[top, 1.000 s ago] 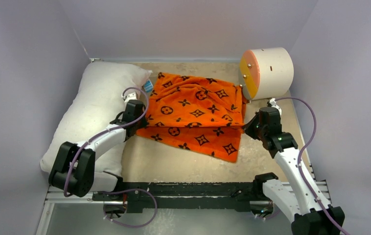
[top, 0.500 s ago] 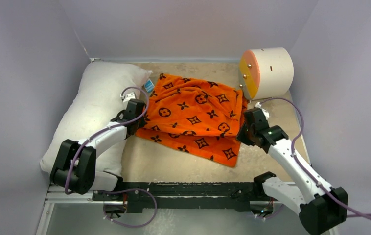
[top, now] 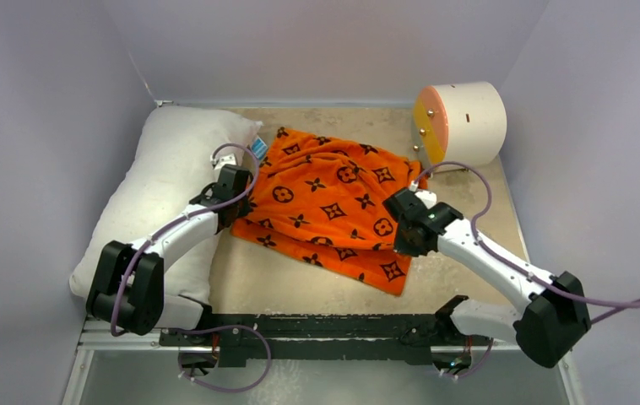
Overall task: Remove the pillowcase from the pillow
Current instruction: Fold the pillowcase at the center of the board.
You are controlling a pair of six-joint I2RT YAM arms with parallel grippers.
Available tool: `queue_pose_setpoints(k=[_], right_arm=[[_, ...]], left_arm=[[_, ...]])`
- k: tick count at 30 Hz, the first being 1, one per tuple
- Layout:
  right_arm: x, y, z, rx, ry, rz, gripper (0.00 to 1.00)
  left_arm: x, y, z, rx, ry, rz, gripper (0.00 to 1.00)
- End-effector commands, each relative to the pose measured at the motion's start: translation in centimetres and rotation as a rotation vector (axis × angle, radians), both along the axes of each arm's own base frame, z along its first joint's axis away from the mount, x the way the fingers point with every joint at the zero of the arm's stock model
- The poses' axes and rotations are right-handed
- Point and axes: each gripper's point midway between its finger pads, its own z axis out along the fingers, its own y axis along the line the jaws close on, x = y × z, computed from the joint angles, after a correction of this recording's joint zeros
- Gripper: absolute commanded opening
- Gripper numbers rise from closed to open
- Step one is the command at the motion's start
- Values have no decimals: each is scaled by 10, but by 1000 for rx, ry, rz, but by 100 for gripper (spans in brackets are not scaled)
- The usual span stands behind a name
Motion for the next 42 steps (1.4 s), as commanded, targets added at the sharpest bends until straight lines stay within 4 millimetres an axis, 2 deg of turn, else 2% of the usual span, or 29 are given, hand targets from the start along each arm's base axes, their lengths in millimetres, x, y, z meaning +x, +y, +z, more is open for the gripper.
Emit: queue_pose_setpoints(k=[1,9,14,18,23,27,31,36,42], right_arm=[[-20,-3,3,-141,65,29,0],[-51,34,-14,-99,170,256,0],[-67,49,-3,-85,178,370,0],[-77,55,14,-68,169,432,0],[-85,51,35,-98,141,460,0],[-89,62,47,-52,108,499,0],[-98,69,42,-82,125,554,0],[-108,87,38,-124,124,619,0],[-105,87,35,-132,102,565,0]], left_arm=[[4,4,10,25,2,-19,0],[-5,6,0,20,36,-30,0],[-4,14,2,21,43,-26,0],[-1,18,8,13,36,-23,0],[-2,23,14,20,35,-25,0],[-5,29,15,24,42,-15,0],[-9,35,17,23,40,-6,0],[-11,35,15,15,49,-9,0],[-9,33,14,8,51,-19,0]])
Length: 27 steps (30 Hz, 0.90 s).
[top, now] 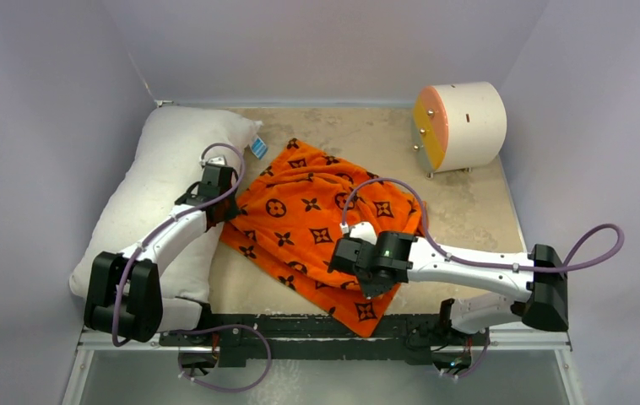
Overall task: Remove the pillowcase from the pillow
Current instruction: Fold the pillowcase at the center of the board.
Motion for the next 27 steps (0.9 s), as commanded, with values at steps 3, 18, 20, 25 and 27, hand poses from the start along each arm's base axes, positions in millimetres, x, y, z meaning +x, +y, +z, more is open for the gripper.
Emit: queue_pose_setpoints(k=[3,18,20,25,27], right_arm=[[3,-2,24,74,-50,-95,0],[-68,53,16,40,17,306,0],[-78,44,16,60,57,318,0],[-88,18,20,81,112,308,0],[-92,13,13,56,142,328,0]], left_arm=[[14,3,19,9,-51,-3,0],[-3,13,31,42,-49,0,0],[-4,14,29,37,-47,7,0],[-3,15,26,44,-36,4,0],[-3,14,24,40,-30,5,0]])
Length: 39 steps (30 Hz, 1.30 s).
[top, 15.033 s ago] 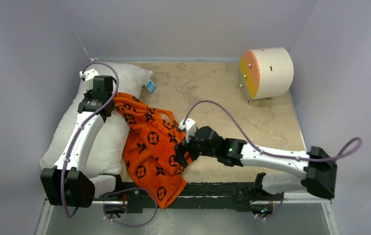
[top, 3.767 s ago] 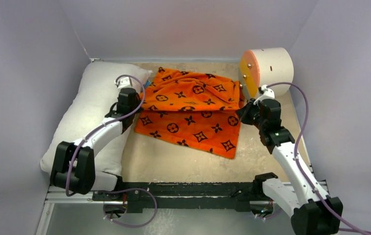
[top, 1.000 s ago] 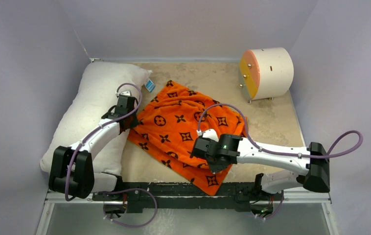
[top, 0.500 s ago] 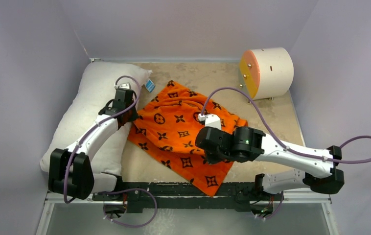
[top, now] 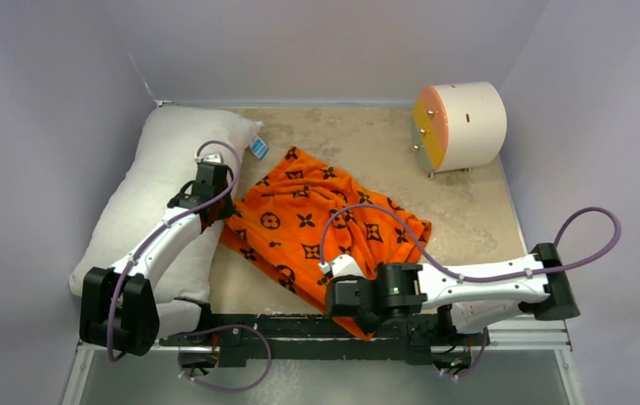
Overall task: Remove the pillowcase from the pillow
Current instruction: Fold the pillowcase at the center of the board.
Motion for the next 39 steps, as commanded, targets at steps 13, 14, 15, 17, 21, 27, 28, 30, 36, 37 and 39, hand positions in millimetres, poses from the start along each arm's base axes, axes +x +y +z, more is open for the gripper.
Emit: queue_pose_setpoints(k=[13,14,15,17,21,27,28,30,36,37,39], right_arm=[[-7,-18,-10,-54,16,62,96],[-4,-13,4,-6,-1,24,99],[-2,-9,18,46,-11,6,99],[12,4,49,175,-83,-37,99],[71,20,98,346,-210,-217,99],[195,24,122,603,-293,-446,97],[213,18,118,622,-292,-486,95],[243,0,104,644,-282,-587,93],[275,-117,56,674,-282,-975,76],[274,-135,46,654,-286,-1031,75],[271,-165,29,604,-293,-1126,76]], left_arm=[[4,3,7,2,40,20,33],[8,1,18,-10,15,18,37],[13,-3,31,-28,-17,11,41],[26,-13,66,-83,-106,-18,53],[52,-47,134,-227,-305,-142,66],[102,-94,140,-289,-269,-322,72],[115,-96,133,-278,-261,-323,73],[141,-98,117,-242,-229,-330,74],[208,-114,77,-204,-162,-387,70],[215,-120,71,-221,-156,-407,69],[228,-130,59,-245,-151,-427,68]])
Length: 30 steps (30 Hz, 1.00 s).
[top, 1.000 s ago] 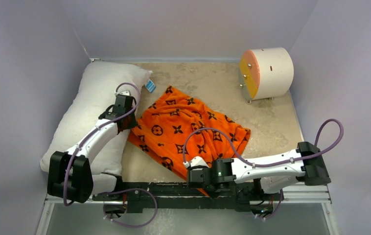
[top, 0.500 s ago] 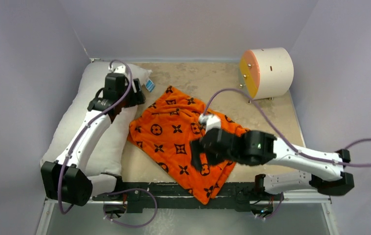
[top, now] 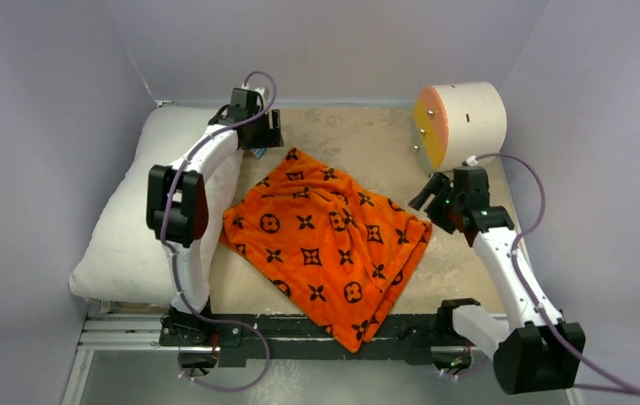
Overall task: Remove the pillowcase from the pillow
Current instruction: Fold the pillowcase at the center of the board.
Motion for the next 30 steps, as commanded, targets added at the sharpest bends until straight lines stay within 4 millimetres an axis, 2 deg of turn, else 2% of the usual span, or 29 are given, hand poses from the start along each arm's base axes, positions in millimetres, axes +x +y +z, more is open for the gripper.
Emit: queue_pose_setpoints(k=[1,5,8,12,14,21,30], right_arm=[[-1,-36,-5,27,-35,-81,76],[-3,-44,-29,18,13,-130,76],[-7,-48,-54,31,70,-165,75],[-5,-57,-72,51,82,-208,70],[-3,-57,-78,58,92,-210,69],[16,-57,-82,71,61,-209,52],[30,-57,-99,75,76,-206,46]], left_arm=[[33,-23,15,-50,-83,-94,68],[51,-32,2,-83,-92,-106,68],[56,-42,-15,-121,-58,-127,68],[59,-52,-23,-167,-49,-150,68],[61,-56,-26,-186,-46,-158,68],[65,-62,-39,-202,-26,-166,67],[68,-67,-47,-235,-15,-168,66]])
